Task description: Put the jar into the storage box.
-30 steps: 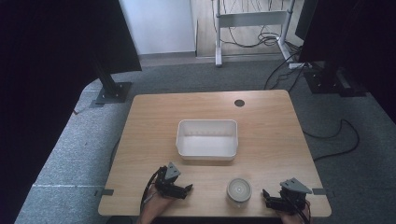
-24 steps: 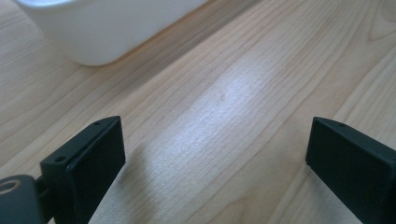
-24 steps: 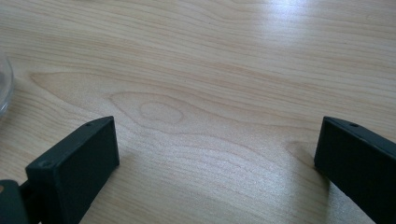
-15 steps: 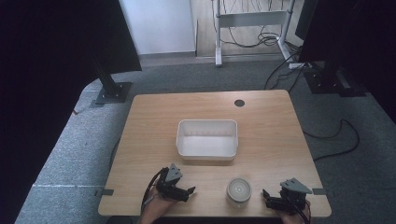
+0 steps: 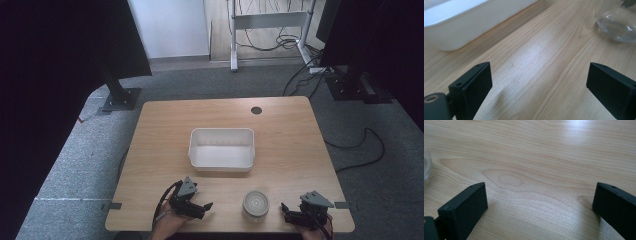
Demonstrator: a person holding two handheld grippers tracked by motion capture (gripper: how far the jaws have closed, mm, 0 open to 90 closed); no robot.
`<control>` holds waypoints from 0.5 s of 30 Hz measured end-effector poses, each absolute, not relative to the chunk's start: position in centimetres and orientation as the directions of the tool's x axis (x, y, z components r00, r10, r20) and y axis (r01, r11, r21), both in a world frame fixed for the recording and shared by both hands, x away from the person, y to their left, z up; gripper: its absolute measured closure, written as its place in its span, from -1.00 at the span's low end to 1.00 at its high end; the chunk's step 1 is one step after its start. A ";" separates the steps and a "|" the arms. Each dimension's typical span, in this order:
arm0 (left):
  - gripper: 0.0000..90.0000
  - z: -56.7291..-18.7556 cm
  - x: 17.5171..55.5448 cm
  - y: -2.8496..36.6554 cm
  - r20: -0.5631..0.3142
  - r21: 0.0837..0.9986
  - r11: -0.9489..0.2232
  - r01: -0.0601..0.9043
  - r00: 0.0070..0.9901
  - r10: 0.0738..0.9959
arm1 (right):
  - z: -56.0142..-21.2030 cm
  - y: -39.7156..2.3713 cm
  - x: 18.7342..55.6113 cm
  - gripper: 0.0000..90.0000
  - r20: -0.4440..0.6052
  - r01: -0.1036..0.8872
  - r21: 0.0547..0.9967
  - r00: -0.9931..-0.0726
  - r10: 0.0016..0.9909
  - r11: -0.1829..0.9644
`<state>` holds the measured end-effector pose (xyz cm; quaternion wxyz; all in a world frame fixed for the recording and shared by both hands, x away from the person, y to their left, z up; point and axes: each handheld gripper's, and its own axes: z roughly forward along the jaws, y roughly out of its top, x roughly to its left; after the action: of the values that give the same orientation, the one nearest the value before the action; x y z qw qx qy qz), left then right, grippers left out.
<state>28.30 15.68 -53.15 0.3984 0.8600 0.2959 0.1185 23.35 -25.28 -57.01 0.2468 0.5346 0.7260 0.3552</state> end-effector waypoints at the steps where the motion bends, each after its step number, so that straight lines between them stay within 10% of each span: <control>1: -0.86 -53.1 28.2 15.5 -0.036 0.759 -0.504 0.412 0.800 0.600 | -57.0 -25.3 23.3 -1.00 0.020 0.600 0.780 -0.308 0.951 0.177; 15: -0.86 -52.6 27.0 13.2 -0.037 0.779 -0.511 0.364 0.840 0.542 | -57.1 -25.3 23.3 -1.00 0.020 0.593 0.785 -0.310 0.950 0.177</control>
<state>27.01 13.23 -52.64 0.4194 0.8626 0.2624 0.1059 23.34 -25.31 -57.09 0.2489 0.5318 0.7257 0.3585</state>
